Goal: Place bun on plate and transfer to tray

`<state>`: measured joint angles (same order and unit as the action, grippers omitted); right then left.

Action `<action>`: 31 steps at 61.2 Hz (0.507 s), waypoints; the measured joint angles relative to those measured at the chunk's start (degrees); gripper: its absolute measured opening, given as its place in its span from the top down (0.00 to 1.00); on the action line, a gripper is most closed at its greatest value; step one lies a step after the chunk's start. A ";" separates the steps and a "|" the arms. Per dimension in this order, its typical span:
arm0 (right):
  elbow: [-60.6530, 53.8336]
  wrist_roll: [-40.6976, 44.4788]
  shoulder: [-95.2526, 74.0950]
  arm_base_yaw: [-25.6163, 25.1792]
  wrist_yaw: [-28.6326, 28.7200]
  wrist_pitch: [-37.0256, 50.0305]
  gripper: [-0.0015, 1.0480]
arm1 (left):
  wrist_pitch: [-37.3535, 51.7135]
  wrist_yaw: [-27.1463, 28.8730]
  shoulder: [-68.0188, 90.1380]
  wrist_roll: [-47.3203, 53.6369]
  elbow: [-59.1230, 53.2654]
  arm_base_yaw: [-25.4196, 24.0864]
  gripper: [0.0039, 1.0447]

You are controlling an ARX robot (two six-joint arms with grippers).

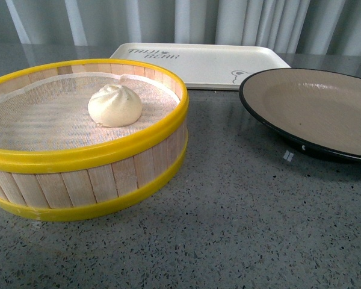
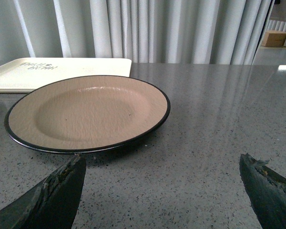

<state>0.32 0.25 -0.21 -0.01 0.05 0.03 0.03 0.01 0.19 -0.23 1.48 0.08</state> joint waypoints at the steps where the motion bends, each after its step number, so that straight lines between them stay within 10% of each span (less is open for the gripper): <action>1: 0.00 -0.02 0.00 0.00 0.00 0.00 0.08 | 0.00 0.00 0.00 0.00 0.00 0.00 0.06; 31: 0.00 -0.02 0.00 0.00 0.00 0.00 0.08 | 0.00 0.00 0.00 0.00 0.00 0.00 0.06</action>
<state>0.32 0.23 -0.21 -0.01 0.05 0.03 0.03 0.01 0.19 -0.23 1.48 0.08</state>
